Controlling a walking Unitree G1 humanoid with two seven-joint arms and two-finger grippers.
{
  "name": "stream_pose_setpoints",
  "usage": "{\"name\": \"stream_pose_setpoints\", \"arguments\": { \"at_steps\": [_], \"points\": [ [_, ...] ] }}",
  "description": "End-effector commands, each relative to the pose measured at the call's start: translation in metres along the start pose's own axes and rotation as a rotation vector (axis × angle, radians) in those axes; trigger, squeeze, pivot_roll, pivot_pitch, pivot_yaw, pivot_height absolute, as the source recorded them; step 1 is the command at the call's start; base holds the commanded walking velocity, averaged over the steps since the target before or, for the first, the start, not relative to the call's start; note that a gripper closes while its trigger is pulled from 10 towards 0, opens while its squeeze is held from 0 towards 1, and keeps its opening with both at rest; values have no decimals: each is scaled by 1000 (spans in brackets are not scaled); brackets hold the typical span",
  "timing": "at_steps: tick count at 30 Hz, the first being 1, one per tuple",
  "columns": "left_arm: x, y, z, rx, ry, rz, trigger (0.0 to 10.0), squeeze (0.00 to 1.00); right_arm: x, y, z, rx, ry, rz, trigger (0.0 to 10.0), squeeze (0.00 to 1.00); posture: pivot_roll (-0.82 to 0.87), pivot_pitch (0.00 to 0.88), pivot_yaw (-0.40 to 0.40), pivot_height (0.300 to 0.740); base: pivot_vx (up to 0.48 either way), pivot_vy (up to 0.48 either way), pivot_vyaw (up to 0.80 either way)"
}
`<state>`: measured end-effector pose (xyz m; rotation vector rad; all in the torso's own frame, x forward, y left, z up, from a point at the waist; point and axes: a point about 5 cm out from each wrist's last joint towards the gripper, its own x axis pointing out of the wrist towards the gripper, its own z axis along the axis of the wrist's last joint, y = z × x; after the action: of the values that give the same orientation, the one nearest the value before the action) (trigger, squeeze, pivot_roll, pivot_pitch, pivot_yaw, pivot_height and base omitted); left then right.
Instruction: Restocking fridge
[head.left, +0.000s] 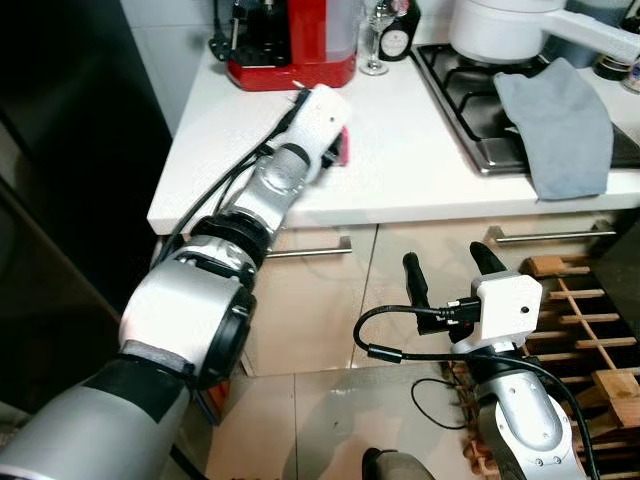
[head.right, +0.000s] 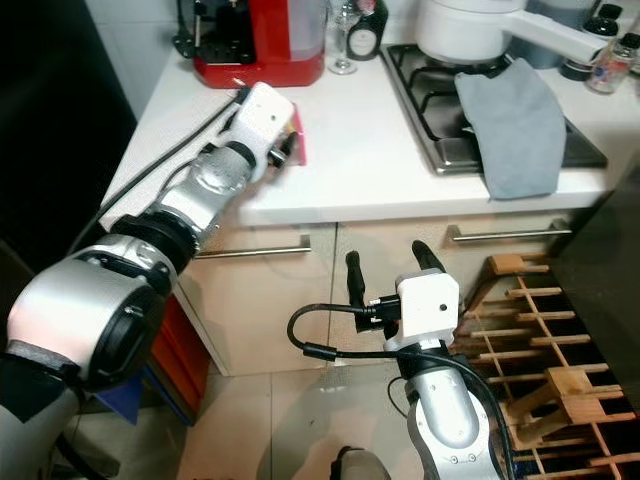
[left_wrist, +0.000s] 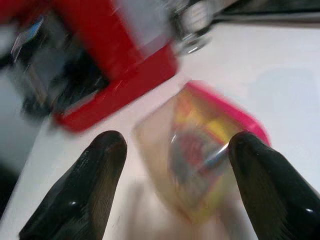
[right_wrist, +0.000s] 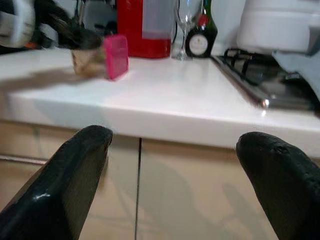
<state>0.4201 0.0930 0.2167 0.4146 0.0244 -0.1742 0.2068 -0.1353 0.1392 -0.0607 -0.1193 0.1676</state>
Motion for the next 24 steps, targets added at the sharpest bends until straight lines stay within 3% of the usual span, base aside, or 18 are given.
{"name": "stream_pose_setpoints", "arguments": {
  "at_steps": [1,4,7,12,16,19,20,22,23,24],
  "points": [
    [-2,10,-17,-87,68,45,10000,0,-1,1,3,10,-1,8,10000,0,-343,103,51,740,0,0,0],
    [-5,17,-28,-196,100,69,10000,0,-1,0,1,15,9,9,10000,0,-333,100,47,740,0,0,0],
    [-7,14,-38,-254,126,51,10000,0,2,2,0,19,19,22,10000,0,-313,92,38,740,0,0,0],
    [-9,2,-45,-263,129,-4,10000,0,9,4,-1,27,11,37,10000,0,-285,75,41,740,0,0,0],
    [-7,3,-31,-245,27,-11,10000,0,18,4,8,38,-46,18,10000,0,-262,50,52,740,0,0,0],
    [-9,8,-19,-211,-129,7,10000,0,31,-2,18,50,-95,-39,10000,0,-216,24,46,740,0,0,0],
    [-9,8,-19,-211,-129,7,10000,0,31,-2,18,50,-95,-39,10000,0,-216,24,46,740,0,0,0],
    [-17,12,-13,-178,-292,30,10000,0,43,-6,25,50,-139,-67,10000,0,-175,3,35,740,0,0,0],
    [-17,12,-13,-178,-292,30,10000,0,43,-6,25,50,-139,-67,10000,0,-175,3,35,740,0,0,0],
    [-26,12,-14,-170,-366,33,10000,0,49,-7,28,53,-159,-69,10000,1000,-146,0,26,740,0,0,0]
  ]
}}
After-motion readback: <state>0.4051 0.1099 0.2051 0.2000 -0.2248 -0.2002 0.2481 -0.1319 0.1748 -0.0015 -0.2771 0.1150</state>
